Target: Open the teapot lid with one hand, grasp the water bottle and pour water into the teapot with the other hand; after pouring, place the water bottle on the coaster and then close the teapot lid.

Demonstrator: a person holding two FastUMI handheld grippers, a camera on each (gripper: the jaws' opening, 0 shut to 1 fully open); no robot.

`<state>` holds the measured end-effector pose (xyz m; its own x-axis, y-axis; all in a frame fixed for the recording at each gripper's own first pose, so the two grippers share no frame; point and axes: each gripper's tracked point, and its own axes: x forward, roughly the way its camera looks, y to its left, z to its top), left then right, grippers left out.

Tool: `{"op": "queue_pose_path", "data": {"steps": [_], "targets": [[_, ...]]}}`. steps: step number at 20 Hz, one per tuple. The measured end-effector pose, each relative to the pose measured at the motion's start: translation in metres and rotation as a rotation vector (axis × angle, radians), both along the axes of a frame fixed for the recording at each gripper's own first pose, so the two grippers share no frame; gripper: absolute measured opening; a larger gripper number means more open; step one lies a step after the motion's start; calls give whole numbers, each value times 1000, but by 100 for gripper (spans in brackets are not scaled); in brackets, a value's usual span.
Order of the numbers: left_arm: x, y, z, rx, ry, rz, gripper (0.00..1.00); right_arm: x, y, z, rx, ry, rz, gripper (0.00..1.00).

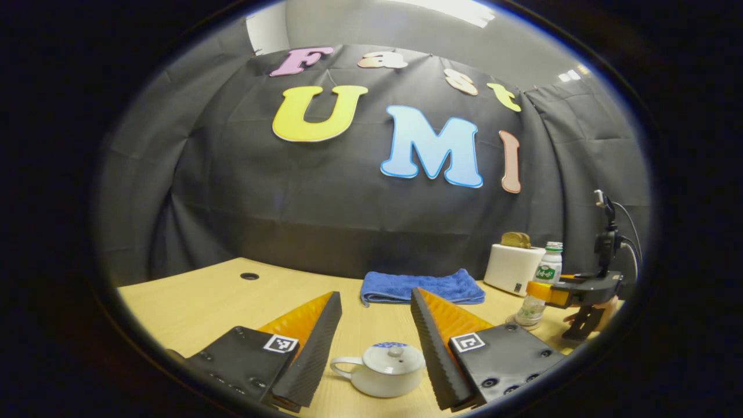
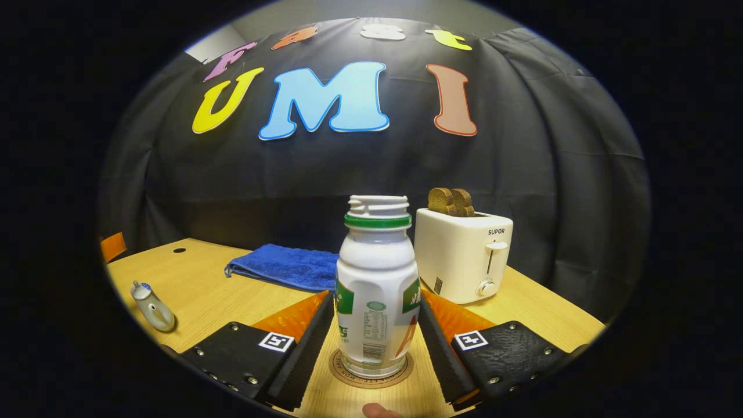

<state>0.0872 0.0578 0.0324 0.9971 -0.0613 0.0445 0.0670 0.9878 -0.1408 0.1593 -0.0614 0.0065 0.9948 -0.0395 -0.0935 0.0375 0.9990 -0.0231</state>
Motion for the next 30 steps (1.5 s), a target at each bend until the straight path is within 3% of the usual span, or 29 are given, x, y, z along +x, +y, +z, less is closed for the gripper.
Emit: {"op": "queue_pose_path", "data": {"steps": [11,17,19,21,24,30], "targets": [[-9,-7,15,32,-30,4,84,-26,2,-2,19,30,28,85],[-27,-17,19,43,-25,12,84,-69,-9,-4,-13,30,-14,85],[-39,-26,24,54,-32,13,84,-91,-3,2,-25,11,-15,85],[-54,-41,24,57,-28,9,93,-109,7,13,-20,-11,-6,85],[-74,-71,17,55,-11,-28,98,-141,38,7,-4,-14,21,86],[-111,-96,5,35,-1,-15,99,-172,68,6,-5,-51,35,85]]}}
